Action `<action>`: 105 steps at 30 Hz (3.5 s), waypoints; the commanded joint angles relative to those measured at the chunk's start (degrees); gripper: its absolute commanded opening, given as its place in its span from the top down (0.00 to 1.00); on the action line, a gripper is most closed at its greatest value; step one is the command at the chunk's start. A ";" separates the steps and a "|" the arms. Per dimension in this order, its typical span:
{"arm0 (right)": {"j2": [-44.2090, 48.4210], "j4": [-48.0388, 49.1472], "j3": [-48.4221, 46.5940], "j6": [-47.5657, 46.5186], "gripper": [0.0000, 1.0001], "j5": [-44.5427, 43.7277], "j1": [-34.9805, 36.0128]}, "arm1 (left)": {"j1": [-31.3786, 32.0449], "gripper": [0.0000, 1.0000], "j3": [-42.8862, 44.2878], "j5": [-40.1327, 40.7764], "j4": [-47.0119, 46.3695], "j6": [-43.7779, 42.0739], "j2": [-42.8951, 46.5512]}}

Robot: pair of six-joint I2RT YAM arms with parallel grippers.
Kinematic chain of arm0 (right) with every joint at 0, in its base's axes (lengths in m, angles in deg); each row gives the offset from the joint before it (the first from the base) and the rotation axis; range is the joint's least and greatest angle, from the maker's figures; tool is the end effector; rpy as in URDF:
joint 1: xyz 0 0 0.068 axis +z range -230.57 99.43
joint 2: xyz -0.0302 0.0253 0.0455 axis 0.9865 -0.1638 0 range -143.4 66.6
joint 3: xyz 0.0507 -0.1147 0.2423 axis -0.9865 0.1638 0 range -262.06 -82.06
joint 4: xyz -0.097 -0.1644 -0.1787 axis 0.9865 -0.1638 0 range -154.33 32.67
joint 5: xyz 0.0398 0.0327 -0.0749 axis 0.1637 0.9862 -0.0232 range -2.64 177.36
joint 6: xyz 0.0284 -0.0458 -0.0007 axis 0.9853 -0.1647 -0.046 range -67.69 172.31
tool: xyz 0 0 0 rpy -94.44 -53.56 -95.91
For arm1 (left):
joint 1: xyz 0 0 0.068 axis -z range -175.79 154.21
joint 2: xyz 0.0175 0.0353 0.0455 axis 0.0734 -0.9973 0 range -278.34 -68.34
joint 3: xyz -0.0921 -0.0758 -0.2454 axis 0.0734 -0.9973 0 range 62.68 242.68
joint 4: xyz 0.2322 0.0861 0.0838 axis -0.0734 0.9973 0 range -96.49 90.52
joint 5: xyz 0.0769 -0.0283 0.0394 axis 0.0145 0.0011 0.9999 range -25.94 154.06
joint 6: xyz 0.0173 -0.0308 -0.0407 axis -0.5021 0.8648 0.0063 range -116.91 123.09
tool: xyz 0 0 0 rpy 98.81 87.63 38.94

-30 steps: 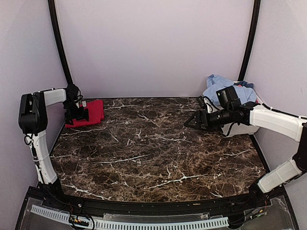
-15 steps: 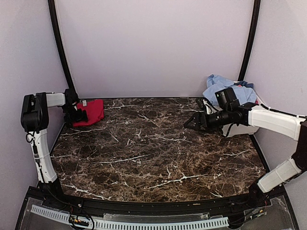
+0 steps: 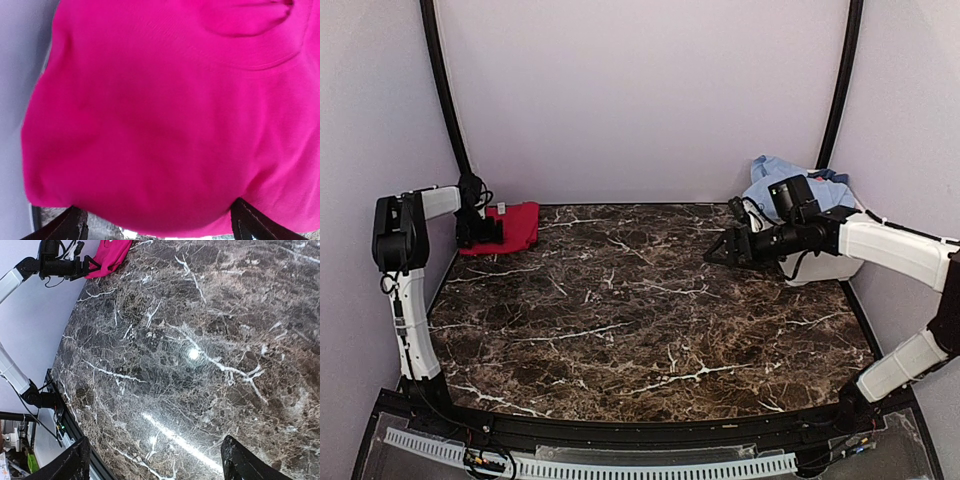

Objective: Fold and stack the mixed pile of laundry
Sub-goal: Move the square folded T-shirt to the center of the board, then pick up the crumpled shirt from the center of the board, then place the crumpled shirt at the center of the board.

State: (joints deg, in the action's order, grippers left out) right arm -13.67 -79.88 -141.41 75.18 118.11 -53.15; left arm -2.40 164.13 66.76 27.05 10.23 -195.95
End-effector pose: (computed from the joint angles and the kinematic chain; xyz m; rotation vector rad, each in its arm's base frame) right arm 0.2593 0.1550 0.2704 -0.3825 2.4095 1.0455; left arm 0.4793 0.0573 0.1739 -0.3291 2.5913 0.0581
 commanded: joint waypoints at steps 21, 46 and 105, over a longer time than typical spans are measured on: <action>-7.01 -14.20 -31.87 -11.92 0.02 -17.16 -23.53 | 26.94 0.01 -19.53 0.07 -10.45 0.24 40.66; -15.57 -16.41 -43.23 -13.62 1.00 -22.41 -25.83 | 28.85 0.01 -23.43 -1.38 -11.94 2.31 42.74; -23.76 -12.89 -27.45 -8.54 0.28 -19.74 32.12 | 30.83 0.12 -32.25 -17.16 -11.47 15.78 35.56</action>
State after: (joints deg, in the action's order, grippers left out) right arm -35.46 -92.60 -166.09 67.77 101.49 -24.06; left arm 26.25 132.77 55.44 16.78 24.79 -158.18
